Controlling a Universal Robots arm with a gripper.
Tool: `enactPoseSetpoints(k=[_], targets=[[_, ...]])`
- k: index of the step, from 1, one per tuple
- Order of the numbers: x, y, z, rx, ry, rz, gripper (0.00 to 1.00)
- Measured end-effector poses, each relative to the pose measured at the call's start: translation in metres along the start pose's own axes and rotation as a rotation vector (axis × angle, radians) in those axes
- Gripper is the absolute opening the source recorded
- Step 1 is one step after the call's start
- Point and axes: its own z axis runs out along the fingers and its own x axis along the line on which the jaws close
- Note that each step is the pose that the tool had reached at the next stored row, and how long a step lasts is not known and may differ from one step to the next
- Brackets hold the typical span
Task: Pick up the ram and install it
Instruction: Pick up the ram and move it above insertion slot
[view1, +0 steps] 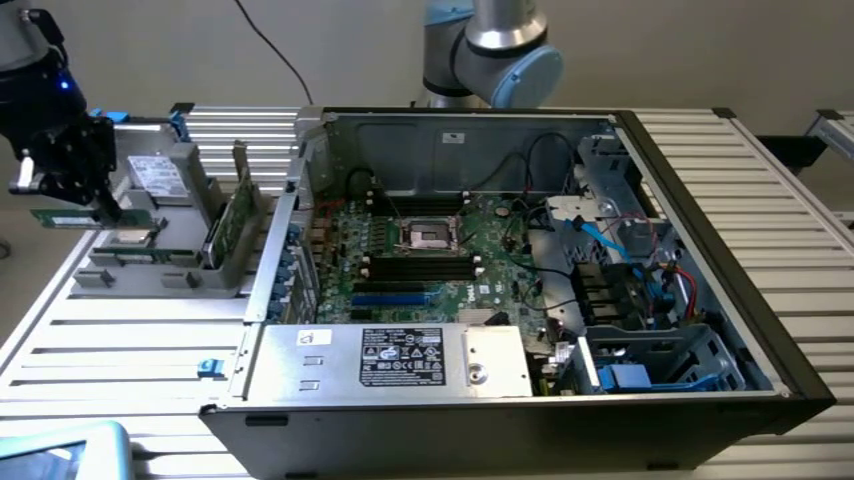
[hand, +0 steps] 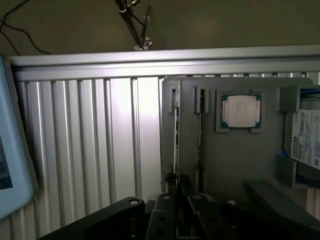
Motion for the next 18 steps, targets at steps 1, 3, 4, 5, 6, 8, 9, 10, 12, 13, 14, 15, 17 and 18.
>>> enactPoseSetpoints(k=[1,3,4,5,6,8,9,10,12,13,14,15,17,18], targets=[[0.0,-0.0012,-0.0045,0.0,0.0,0.0,0.15],[0.0,-0.0049,-0.0135,0.0,0.0,0.0,0.15],[0.001,-0.0072,-0.0183,0.0001,-0.0001,0.0,0.15],[0.001,-0.0098,-0.0227,0.0001,-0.0009,0.0,0.15],[0.002,-0.0127,-0.0272,-0.0001,-0.0027,0.0,0.15],[0.003,-0.0188,-0.0362,-0.0002,-0.0069,0.0,0.15],[0.004,-0.022,-0.0409,-0.0004,-0.0092,0.0,0.15],[0.004,-0.0251,-0.0454,-0.0004,-0.0114,0.0,0.15],[0.006,-0.0316,-0.0544,-0.0006,-0.0162,0.0,0.15],[0.006,-0.0354,-0.0584,-0.0005,-0.0179,0.0,0.15],[0.007,-0.0395,-0.0622,-0.0007,-0.019,0.0,0.15],[0.007,-0.0436,-0.0658,-0.0007,-0.0201,-0.001,0.15],[0.008,-0.0522,-0.0737,-0.001,-0.0238,-0.001,0.15],[0.008,-0.0564,-0.0775,-0.0011,-0.0259,-0.001,0.15]])
